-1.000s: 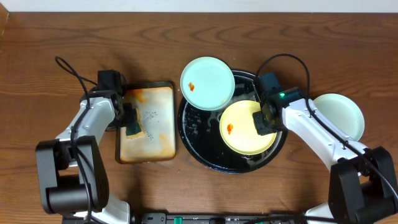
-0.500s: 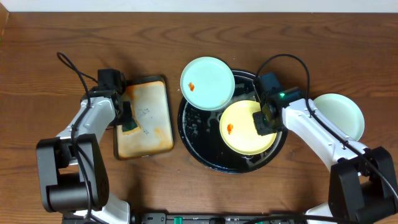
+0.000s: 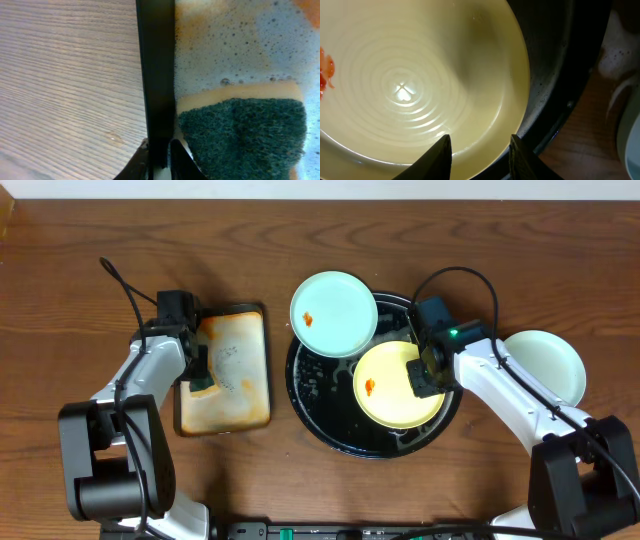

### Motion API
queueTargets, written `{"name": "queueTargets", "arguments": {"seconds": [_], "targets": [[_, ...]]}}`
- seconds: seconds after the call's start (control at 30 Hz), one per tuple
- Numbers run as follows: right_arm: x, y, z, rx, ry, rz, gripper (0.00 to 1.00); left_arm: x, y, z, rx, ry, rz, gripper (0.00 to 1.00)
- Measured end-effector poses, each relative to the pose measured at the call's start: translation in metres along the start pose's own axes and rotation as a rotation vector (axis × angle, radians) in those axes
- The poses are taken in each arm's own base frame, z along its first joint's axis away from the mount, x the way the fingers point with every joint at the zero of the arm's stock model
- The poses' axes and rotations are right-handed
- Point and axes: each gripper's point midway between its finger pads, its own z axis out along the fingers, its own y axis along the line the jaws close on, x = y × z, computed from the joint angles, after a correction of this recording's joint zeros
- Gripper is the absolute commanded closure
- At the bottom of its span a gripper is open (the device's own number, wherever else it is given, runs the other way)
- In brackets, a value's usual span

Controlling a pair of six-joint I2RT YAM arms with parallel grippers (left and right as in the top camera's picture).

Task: Clean dirty plates on tray and stack at the side

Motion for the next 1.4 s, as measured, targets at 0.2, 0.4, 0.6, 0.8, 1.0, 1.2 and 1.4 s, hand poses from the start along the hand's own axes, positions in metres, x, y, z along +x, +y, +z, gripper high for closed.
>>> {"name": "queueTargets", "arguments": {"seconds": [0.2, 0.4, 0.6, 0.8, 1.0, 1.2, 1.4], "targets": [[0.001, 0.0, 0.0, 0.001, 0.006, 0.0, 0.65, 0.012, 0.004, 0.0, -0.029, 0.047, -0.019, 0.57], [0.002, 0.0, 0.0, 0.001, 0.006, -0.001, 0.65, 0.04, 0.005, -0.002, -0.042, 0.156, -0.096, 0.64], [0.002, 0.0, 0.0, 0.001, 0.007, -0.001, 0.65, 0.053, 0.004, -0.004, -0.052, 0.206, -0.165, 0.81], [0.002, 0.0, 0.0, 0.001, 0.007, -0.001, 0.65, 0.043, 0.005, -0.002, -0.048, 0.164, -0.147, 0.81], [0.002, 0.0, 0.0, 0.001, 0.007, -0.001, 0.66, 0.036, 0.005, -0.001, -0.042, 0.137, -0.061, 0.86], [0.002, 0.0, 0.0, 0.001, 0.008, -0.001, 0.66, 0.028, 0.011, 0.0, -0.07, 0.108, -0.018, 0.85], [0.002, 0.0, 0.0, 0.001, 0.008, -0.001, 0.66, 0.023, 0.015, 0.0, -0.094, 0.089, -0.004, 0.69]]}}
